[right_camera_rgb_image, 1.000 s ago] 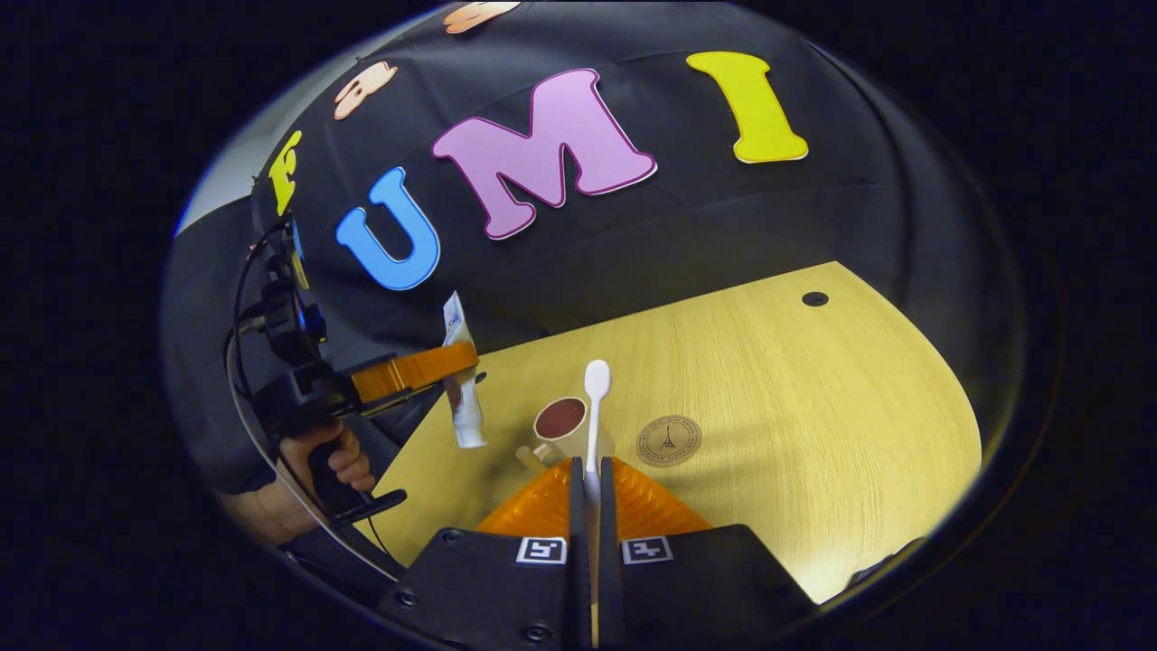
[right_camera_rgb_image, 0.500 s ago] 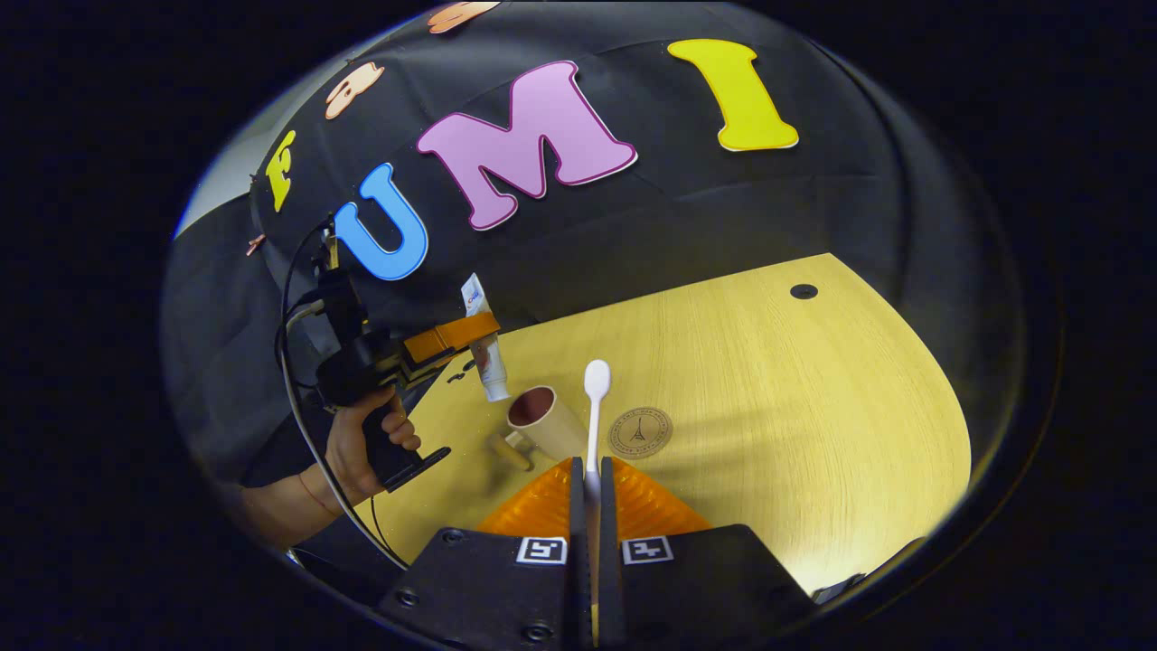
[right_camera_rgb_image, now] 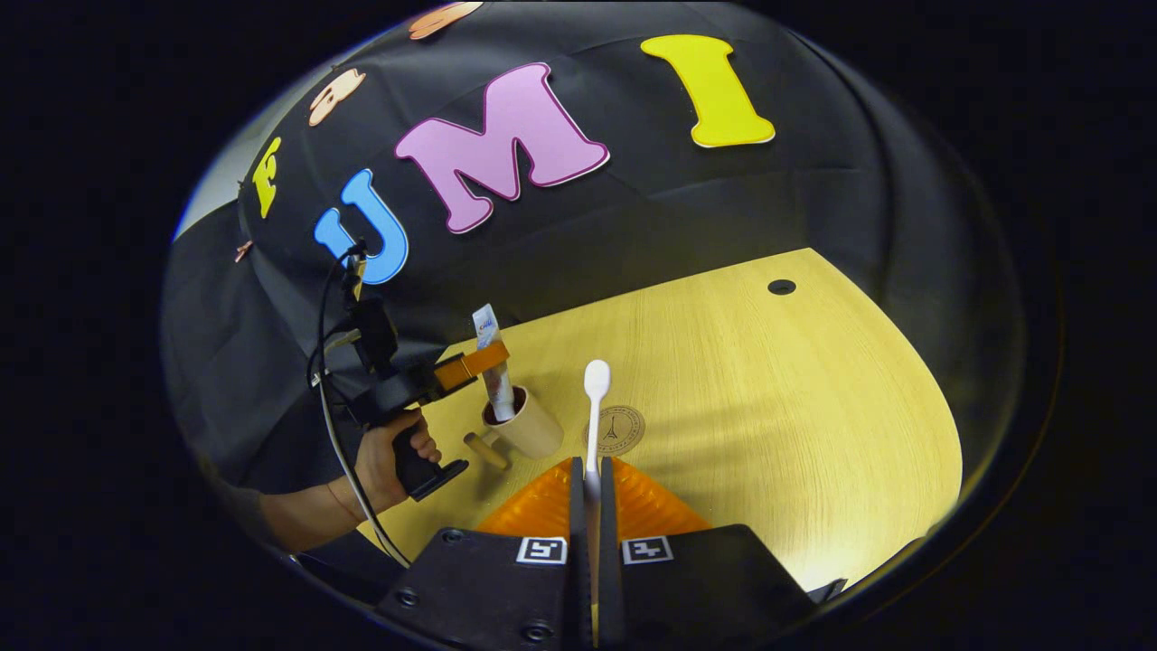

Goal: Put the toothbrush and toothpaste on the desktop into the cup, then pick up the cup and place it on the coaster on the desktop.

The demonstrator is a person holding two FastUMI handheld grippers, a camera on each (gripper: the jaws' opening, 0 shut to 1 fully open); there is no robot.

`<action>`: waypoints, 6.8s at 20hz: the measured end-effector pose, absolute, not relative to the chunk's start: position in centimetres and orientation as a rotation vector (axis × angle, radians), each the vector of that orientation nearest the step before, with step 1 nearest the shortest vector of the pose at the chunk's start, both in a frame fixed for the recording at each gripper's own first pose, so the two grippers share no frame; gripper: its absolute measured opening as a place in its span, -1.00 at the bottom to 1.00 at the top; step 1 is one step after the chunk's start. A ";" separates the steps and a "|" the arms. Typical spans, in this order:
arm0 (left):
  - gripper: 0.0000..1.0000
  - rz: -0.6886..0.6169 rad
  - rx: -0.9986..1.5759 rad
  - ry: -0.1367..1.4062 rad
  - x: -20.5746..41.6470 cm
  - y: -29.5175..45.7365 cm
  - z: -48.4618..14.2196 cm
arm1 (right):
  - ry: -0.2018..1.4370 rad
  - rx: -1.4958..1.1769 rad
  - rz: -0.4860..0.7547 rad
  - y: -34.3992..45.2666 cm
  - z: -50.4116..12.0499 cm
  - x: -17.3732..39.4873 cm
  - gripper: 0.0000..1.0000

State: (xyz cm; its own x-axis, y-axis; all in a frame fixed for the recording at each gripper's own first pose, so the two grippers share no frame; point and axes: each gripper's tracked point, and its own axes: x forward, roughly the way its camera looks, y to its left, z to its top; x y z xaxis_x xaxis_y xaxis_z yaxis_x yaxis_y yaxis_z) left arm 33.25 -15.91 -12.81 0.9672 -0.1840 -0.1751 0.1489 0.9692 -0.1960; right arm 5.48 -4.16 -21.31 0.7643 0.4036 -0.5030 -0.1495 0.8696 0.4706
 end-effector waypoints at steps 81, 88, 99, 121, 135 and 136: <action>0.61 -0.213 0.066 0.740 18.2 -10.5 -22.0 | 0.680 0.483 0.393 -0.5 -28.7 3.5 -0.22; 0.61 -0.232 0.138 0.767 21.9 -11.4 -23.2 | 0.776 0.492 0.249 -6.3 -31.8 -0.3 -0.22; 0.51 -0.273 0.235 0.783 25.5 -12.8 -24.3 | 0.810 0.536 0.138 -10.5 -33.6 -1.7 -0.22; -0.56 -0.359 0.227 0.685 25.6 -15.7 -22.6 | 0.822 0.556 0.101 -10.4 -34.8 -3.1 -0.22; -0.55 -0.441 0.292 0.667 26.4 -22.9 -21.6 | 0.806 0.541 0.051 -12.9 -34.5 -3.8 -0.22; -0.56 -0.444 0.296 0.667 26.4 -23.4 -21.6 | 0.809 0.544 0.045 -13.2 -34.7 -3.9 -0.22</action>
